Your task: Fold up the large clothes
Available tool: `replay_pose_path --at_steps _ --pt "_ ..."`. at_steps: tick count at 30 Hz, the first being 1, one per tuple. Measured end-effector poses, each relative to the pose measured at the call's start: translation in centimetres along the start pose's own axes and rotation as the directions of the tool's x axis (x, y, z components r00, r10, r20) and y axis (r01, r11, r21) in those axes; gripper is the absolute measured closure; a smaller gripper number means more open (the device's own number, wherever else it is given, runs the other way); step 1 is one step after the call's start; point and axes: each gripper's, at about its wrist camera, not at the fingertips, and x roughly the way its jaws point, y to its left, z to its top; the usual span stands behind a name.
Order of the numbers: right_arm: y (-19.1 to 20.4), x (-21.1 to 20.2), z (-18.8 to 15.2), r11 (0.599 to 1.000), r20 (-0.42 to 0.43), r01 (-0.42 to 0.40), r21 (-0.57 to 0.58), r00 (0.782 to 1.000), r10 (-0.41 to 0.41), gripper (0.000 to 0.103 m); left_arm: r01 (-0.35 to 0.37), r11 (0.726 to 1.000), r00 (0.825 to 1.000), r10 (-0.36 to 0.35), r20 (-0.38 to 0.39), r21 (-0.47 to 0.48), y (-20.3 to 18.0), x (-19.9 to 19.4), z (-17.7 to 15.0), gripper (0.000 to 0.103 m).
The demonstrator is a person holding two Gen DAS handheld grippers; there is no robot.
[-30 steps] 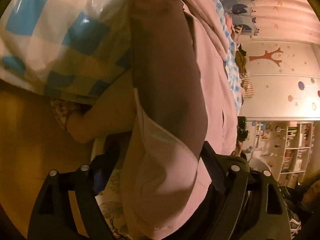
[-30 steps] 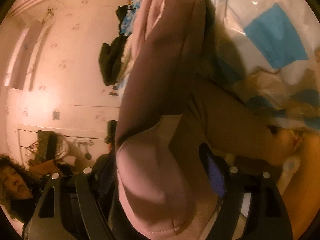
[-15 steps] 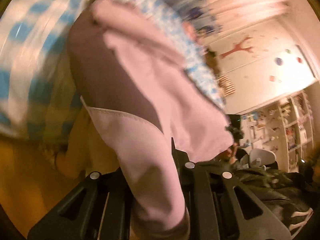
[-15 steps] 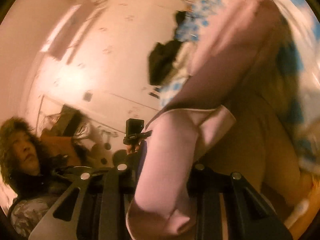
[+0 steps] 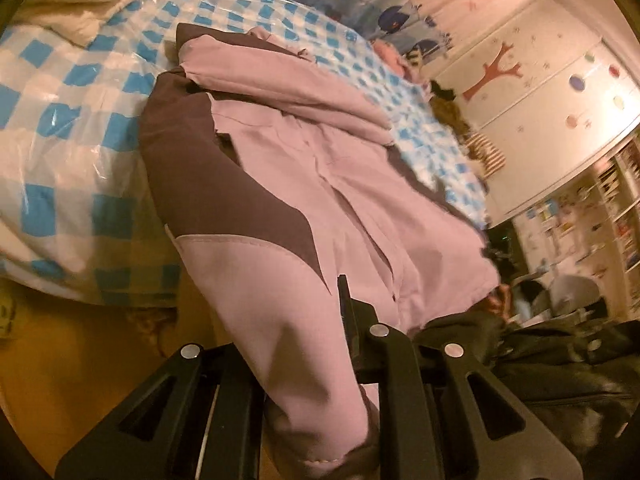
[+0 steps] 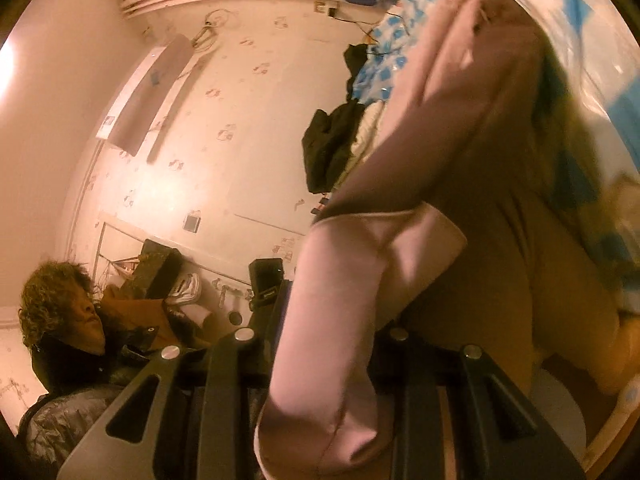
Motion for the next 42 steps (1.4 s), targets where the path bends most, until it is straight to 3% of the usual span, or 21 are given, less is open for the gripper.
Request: replay_pose_path --at_steps 2,3,4,6,10,12,13,15,17,20,24,26,31,36,38,39,40,42 --pt "-0.5 -0.1 -0.2 1.0 -0.014 0.014 0.017 1.0 -0.013 0.072 -0.041 0.999 0.999 0.041 -0.006 0.031 -0.8 0.3 0.0 0.091" --pt "-0.7 -0.2 -0.3 0.999 -0.032 0.036 0.028 0.999 -0.035 0.066 -0.058 0.997 0.998 0.058 -0.014 0.047 -1.0 0.4 0.1 0.091" --pt "-0.9 -0.2 -0.4 0.998 -0.047 0.058 0.037 0.997 -0.056 0.049 -0.068 0.996 0.997 0.07 -0.021 0.054 -1.0 0.3 0.1 0.091" --pt "-1.2 -0.2 -0.7 0.994 -0.072 0.094 0.05 0.993 -0.09 0.032 -0.08 0.996 0.996 0.082 -0.045 0.05 -0.6 0.6 -0.1 0.09" --pt "-1.4 -0.3 -1.0 0.992 -0.09 0.116 0.047 0.99 -0.112 0.032 -0.082 0.997 0.993 0.081 -0.08 -0.001 1.1 1.3 -1.1 0.084" --pt "-1.1 -0.1 -1.1 0.992 -0.088 0.121 0.035 0.989 -0.117 0.036 -0.082 0.996 0.992 0.079 -0.096 -0.029 1.9 1.7 -1.7 0.083" --pt "-0.8 0.0 -1.1 0.993 -0.081 0.118 0.023 0.99 -0.116 0.055 -0.066 0.997 0.994 0.062 -0.093 -0.043 2.2 1.7 -1.8 0.083" --pt "0.0 0.3 -0.8 0.991 -0.053 0.13 -0.005 0.99 -0.13 0.071 -0.002 0.997 0.999 -0.002 -0.04 -0.08 2.6 1.2 -1.7 0.089" --pt "1.6 0.9 0.0 0.993 -0.02 0.105 -0.051 0.994 -0.106 0.074 0.076 0.992 0.997 -0.073 0.035 -0.1 2.3 0.2 -0.7 0.091" --pt "5.3 2.3 3.0 0.984 0.031 0.071 -0.161 0.997 -0.067 0.075 0.129 0.987 0.982 -0.115 0.149 -0.091 0.9 -1.5 2.5 0.092" --pt "9.0 2.0 8.2 0.975 0.169 -0.025 -0.222 0.984 0.064 0.075 0.236 0.966 0.927 -0.19 0.324 -0.108 -0.3 -4.8 7.8 0.093" --pt "10.4 1.2 9.7 0.971 0.214 -0.048 -0.232 0.972 0.099 0.075 0.25 0.965 0.912 -0.205 0.354 -0.084 -1.0 -6.3 8.5 0.093" --pt "10.2 -1.2 6.6 0.972 0.193 -0.026 -0.233 0.978 0.072 0.075 0.255 0.966 0.922 -0.231 0.311 -0.04 0.1 -7.5 4.5 0.092" --pt "4.0 -2.4 -0.1 0.998 0.125 0.018 -0.063 0.992 -0.01 0.075 0.315 0.929 0.937 -0.272 0.217 -0.194 6.1 -3.4 -2.5 0.092" --pt "2.5 -2.3 -2.0 1.0 0.124 0.007 -0.019 0.992 -0.005 0.075 0.362 0.9 0.92 -0.302 0.25 -0.244 7.6 -2.7 -4.1 0.093" --pt "2.4 -2.7 -2.2 1.0 0.136 -0.012 -0.018 0.991 0.015 0.075 0.397 0.883 0.902 -0.326 0.284 -0.251 7.9 -2.8 -4.5 0.093" --pt "2.7 -2.9 -2.0 0.999 0.149 -0.035 -0.035 0.988 0.039 0.075 0.422 0.875 0.887 -0.342 0.311 -0.239 7.7 -3.2 -4.3 0.093" --pt "3.9 -2.9 -0.8 0.995 0.157 -0.064 -0.08 0.985 0.076 0.075 0.436 0.877 0.872 -0.354 0.339 -0.204 6.9 -3.9 -3.5 0.092"
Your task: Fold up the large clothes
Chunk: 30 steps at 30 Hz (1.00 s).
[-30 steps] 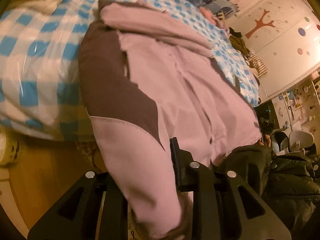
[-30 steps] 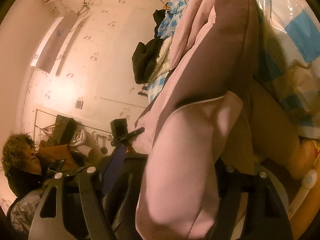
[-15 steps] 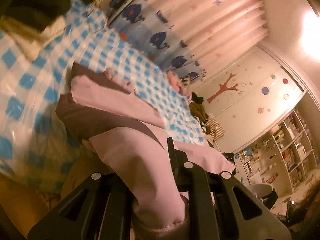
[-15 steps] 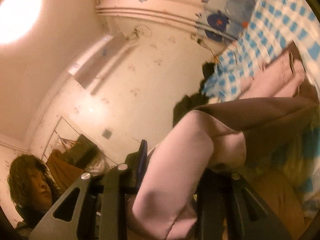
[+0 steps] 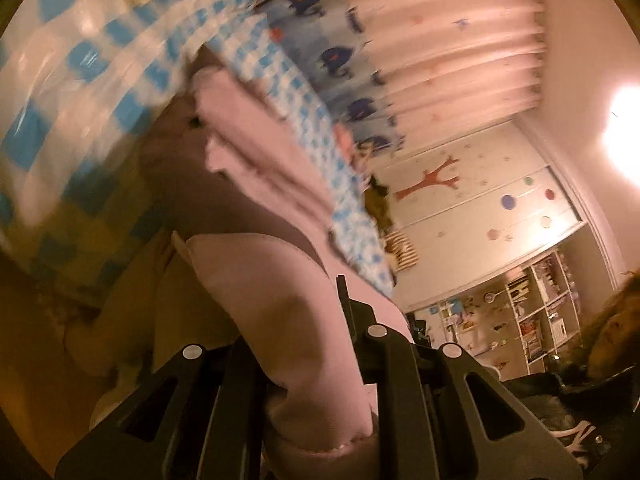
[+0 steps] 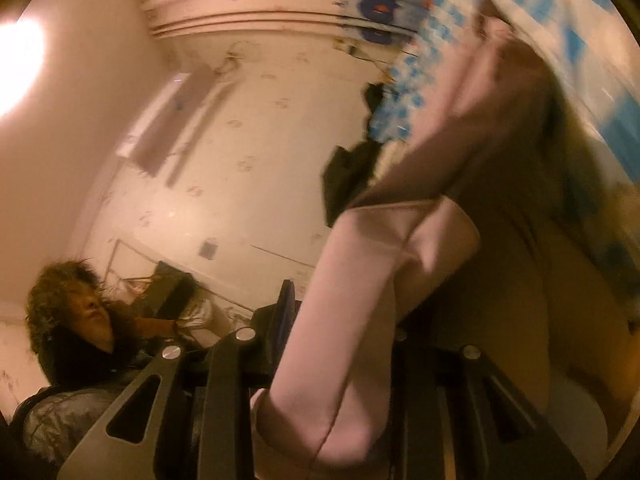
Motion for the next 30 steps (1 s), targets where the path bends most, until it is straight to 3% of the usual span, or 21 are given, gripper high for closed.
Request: replay_pose_path --at_steps 6,11,20,30 --pt "3.1 1.7 6.2 0.989 0.046 -0.105 -0.102 0.993 0.11 0.075 0.046 0.995 0.994 -0.054 0.099 0.084 -4.4 0.6 5.1 0.092" --pt "3.5 3.3 10.3 0.982 0.099 -0.145 -0.123 0.982 0.158 0.075 0.088 0.994 0.977 -0.099 0.187 0.062 -4.9 2.5 10.0 0.092" --pt "2.6 6.6 18.7 0.99 0.183 -0.106 -0.088 0.976 0.121 0.075 0.115 0.993 0.958 -0.103 0.266 -0.03 -3.5 8.2 18.8 0.092" --pt "-1.0 9.4 26.9 0.999 0.256 -0.04 0.005 0.966 0.038 0.075 0.087 0.993 0.958 -0.059 0.281 -0.086 -1.5 13.6 25.8 0.092"
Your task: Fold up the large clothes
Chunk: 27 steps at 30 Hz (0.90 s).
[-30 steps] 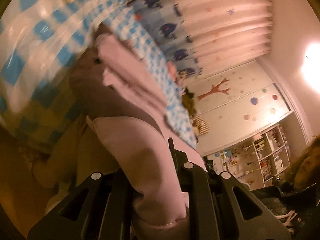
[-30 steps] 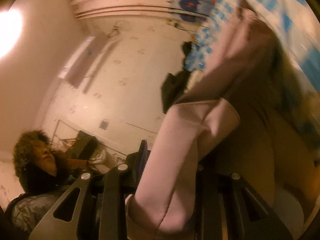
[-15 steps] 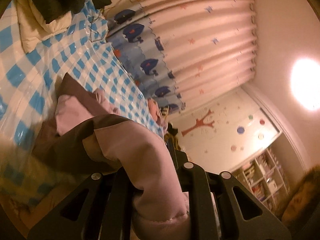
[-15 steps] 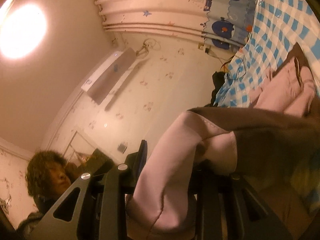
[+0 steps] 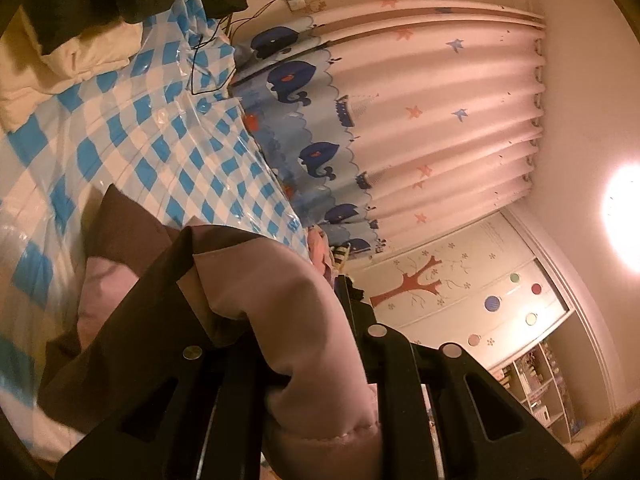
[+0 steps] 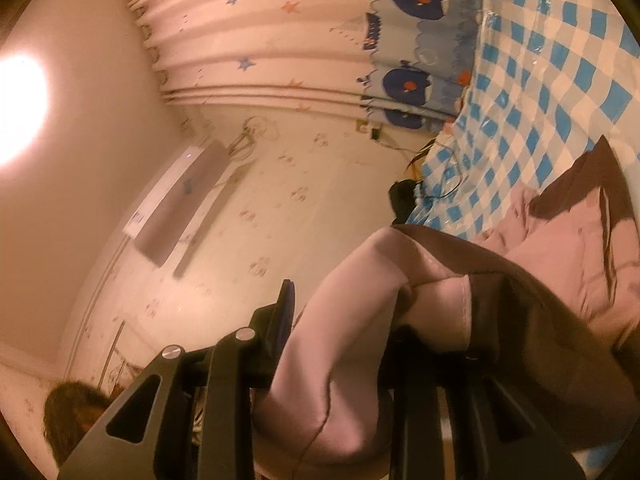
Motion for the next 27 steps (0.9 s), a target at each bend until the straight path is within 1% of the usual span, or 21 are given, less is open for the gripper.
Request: replay_pose_path --at_steps 6,12,17,20,27 --pt "-3.1 2.0 3.0 0.996 0.021 0.08 0.046 0.996 -0.081 0.075 -0.059 0.997 0.998 0.06 0.005 -0.057 3.0 3.9 2.3 0.092" --pt "-6.9 3.7 5.6 0.982 0.027 0.168 0.089 0.985 -0.171 0.075 -0.133 0.988 0.991 0.134 0.003 -0.082 5.9 7.4 4.0 0.092" --pt "-11.3 4.9 7.6 0.957 0.033 0.255 0.138 0.965 -0.261 0.075 -0.201 0.975 0.979 0.202 -0.002 -0.094 8.6 10.5 5.1 0.092" --pt "-13.8 5.4 8.4 0.941 0.028 0.297 0.162 0.952 -0.305 0.075 -0.244 0.964 0.969 0.245 -0.003 -0.101 10.4 12.1 5.4 0.092" --pt "-18.4 6.0 9.4 0.91 0.012 0.353 0.218 0.931 -0.365 0.075 -0.325 0.938 0.945 0.326 -0.009 -0.124 14.4 14.6 5.5 0.092"
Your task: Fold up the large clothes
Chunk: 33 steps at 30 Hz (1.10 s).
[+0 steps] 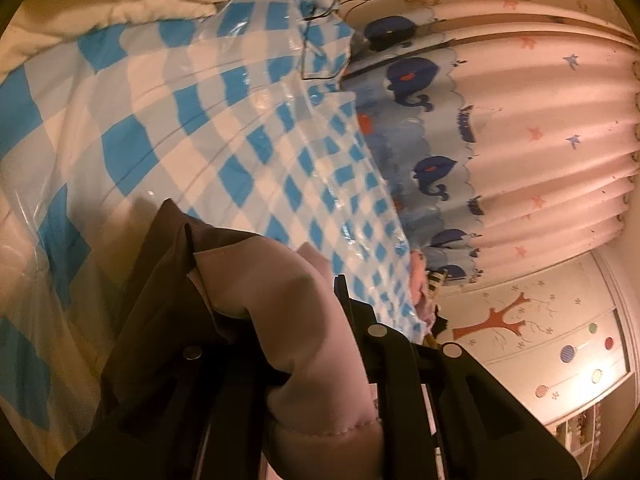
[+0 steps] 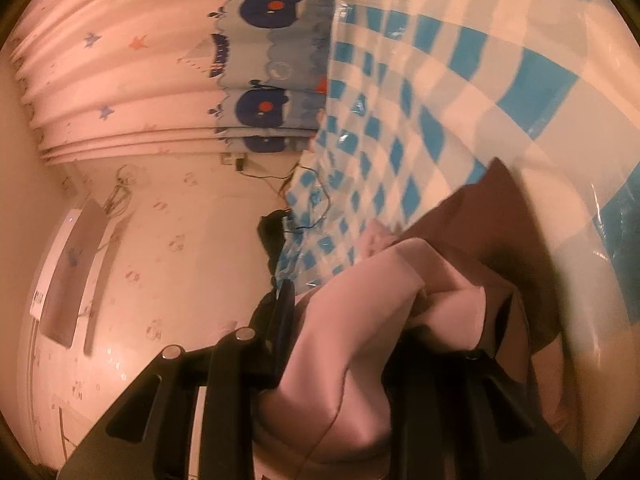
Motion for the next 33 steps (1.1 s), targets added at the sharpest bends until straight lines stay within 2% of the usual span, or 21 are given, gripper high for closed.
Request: replay_pose_path --at_steps 7,8,10,11,13,14,15,16,17,20,21,23,24,25,26,27,28,29,30,32,33 --pt "-1.5 0.8 0.8 0.999 -0.03 0.023 0.032 0.999 -0.022 0.073 -0.099 0.995 0.995 0.099 -0.022 0.0 1.8 2.7 0.3 0.09" --pt "-1.4 0.8 0.9 0.999 -0.036 0.023 0.039 0.999 -0.021 0.071 -0.107 0.994 0.994 0.107 -0.029 -0.001 1.8 3.0 0.4 0.09" --pt "-0.9 0.6 1.0 0.999 -0.044 0.017 0.05 0.999 -0.015 0.059 -0.113 0.993 0.992 0.112 -0.055 -0.016 1.5 3.1 0.9 0.087" --pt "-0.4 0.5 1.0 0.999 -0.047 0.015 0.046 0.999 -0.012 0.055 -0.112 0.993 0.992 0.111 -0.065 -0.023 1.3 3.1 1.1 0.083" --pt "0.9 0.4 0.9 1.0 -0.041 -0.009 0.027 0.999 0.01 0.03 -0.093 0.994 0.992 0.088 -0.094 -0.057 0.4 2.9 1.7 0.072" --pt "1.7 0.1 0.8 1.0 -0.031 -0.021 0.016 0.999 0.021 0.026 -0.075 0.994 0.992 0.067 -0.103 -0.076 0.0 2.8 2.0 0.06" --pt "2.3 0.0 0.8 1.0 -0.021 -0.026 0.008 0.999 0.026 0.017 -0.041 0.994 0.994 0.029 -0.11 -0.105 -0.5 2.6 2.3 0.055" --pt "2.9 -0.3 0.8 0.999 -0.003 -0.034 0.001 0.999 0.034 0.011 -0.013 0.991 0.993 -0.003 -0.117 -0.132 -0.9 2.4 2.5 0.042" --pt "3.4 -0.6 0.7 0.999 0.013 -0.038 -0.004 0.999 0.038 0.011 0.011 0.987 0.992 -0.03 -0.122 -0.159 -1.2 2.3 2.8 0.032" --pt "5.4 -1.5 0.4 0.999 0.032 -0.016 -0.048 0.999 0.018 0.011 0.087 0.971 0.991 -0.107 -0.081 -0.225 -2.9 0.9 3.5 0.026" --pt "6.5 -1.7 -0.1 0.995 0.033 0.024 -0.096 0.999 -0.021 0.011 0.13 0.969 0.988 -0.145 -0.057 -0.212 -3.9 0.2 3.6 0.025" --pt "8.7 -1.8 -1.3 0.971 0.03 0.104 -0.216 0.995 -0.1 0.011 0.148 0.979 0.987 -0.154 -0.035 -0.143 -6.3 -1.2 3.4 0.022" --pt "10.0 -1.5 -2.3 0.943 0.026 0.153 -0.297 0.988 -0.153 0.011 0.133 0.988 0.99 -0.135 -0.028 -0.078 -7.7 -1.8 3.0 0.021" --pt "11.5 -0.8 -3.4 0.895 0.029 0.218 -0.389 0.974 -0.225 0.011 0.092 0.994 0.995 -0.09 -0.03 0.062 -10.2 -2.3 1.8 0.02" --pt "12.0 -0.3 -4.1 0.865 0.031 0.249 -0.436 0.965 -0.262 0.011 0.057 0.988 0.998 -0.053 -0.033 0.144 -11.6 -2.3 0.9 0.02" --pt "13.0 0.7 -5.2 0.808 0.033 0.292 -0.512 0.946 -0.322 0.011 -0.012 0.956 0.999 0.026 -0.042 0.293 -13.9 -1.8 -1.1 0.02" --pt "13.6 1.8 -6.2 0.753 0.039 0.328 -0.57 0.927 -0.374 0.011 -0.048 0.926 0.996 0.071 -0.047 0.374 -15.0 -1.3 -2.4 0.02" --pt "13.9 2.9 -7.0 0.702 0.05 0.36 -0.614 0.906 -0.421 0.011 -0.092 0.88 0.991 0.127 -0.044 0.467 -16.1 -0.5 -4.2 0.02" --pt "14.0 4.4 -7.8 0.639 0.068 0.397 -0.659 0.878 -0.474 0.011 -0.142 0.815 0.982 0.189 -0.026 0.562 -17.2 0.7 -6.2 0.02" --pt "14.0 7.0 -8.6 0.542 0.121 0.459 -0.704 0.829 -0.545 0.011 -0.226 0.677 0.957 0.287 0.031 0.7 -18.6 3.2 -9.2 0.02" --pt "13.8 7.8 -8.7 0.513 0.142 0.48 -0.712 0.814 -0.564 0.011 -0.26 0.595 0.942 0.331 0.063 0.761 -19.0 5.1 -11.0 0.02"
